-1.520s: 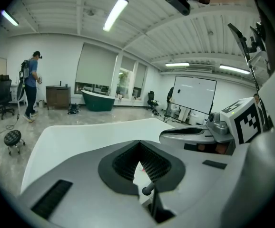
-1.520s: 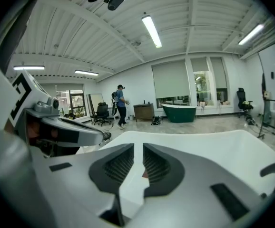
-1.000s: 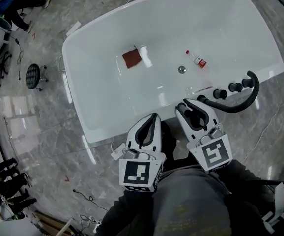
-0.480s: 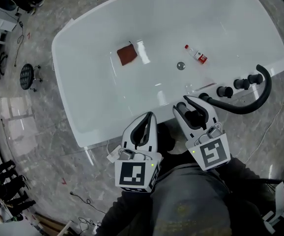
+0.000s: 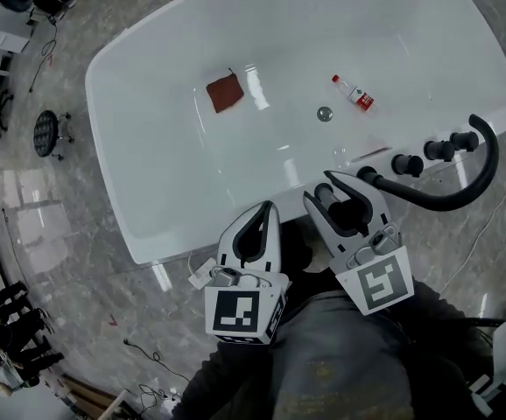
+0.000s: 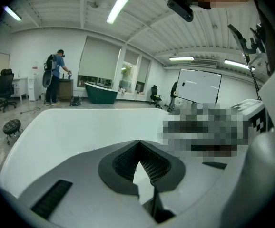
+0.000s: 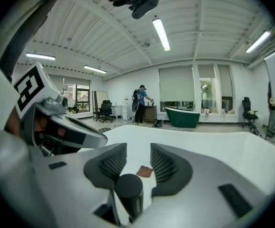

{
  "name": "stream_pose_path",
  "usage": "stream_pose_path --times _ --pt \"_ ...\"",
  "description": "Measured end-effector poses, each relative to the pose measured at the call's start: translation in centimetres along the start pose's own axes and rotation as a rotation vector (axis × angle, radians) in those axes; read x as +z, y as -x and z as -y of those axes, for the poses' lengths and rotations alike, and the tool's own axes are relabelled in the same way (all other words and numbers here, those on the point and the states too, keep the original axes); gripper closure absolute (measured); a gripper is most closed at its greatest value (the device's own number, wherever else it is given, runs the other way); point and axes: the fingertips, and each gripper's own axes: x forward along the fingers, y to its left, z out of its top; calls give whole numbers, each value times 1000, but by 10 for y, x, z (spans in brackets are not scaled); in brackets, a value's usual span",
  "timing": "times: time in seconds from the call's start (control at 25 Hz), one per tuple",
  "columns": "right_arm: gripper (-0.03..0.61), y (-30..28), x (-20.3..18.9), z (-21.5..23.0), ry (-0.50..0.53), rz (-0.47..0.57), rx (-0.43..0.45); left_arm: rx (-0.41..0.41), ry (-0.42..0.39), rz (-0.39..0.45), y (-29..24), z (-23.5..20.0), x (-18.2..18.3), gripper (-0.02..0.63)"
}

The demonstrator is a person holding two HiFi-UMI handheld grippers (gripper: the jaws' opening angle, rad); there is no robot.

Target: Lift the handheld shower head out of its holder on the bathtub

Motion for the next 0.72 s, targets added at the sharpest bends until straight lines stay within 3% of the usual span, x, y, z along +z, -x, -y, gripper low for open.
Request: stream_pose_path --times 0.32,0.72 --pt "437 4 4 -4 13 31 -4 4 5 -5 0 1 -5 611" --pt "437 -3 -23 -9 44 -26 6 12 0 1 -1 -3 -12 611"
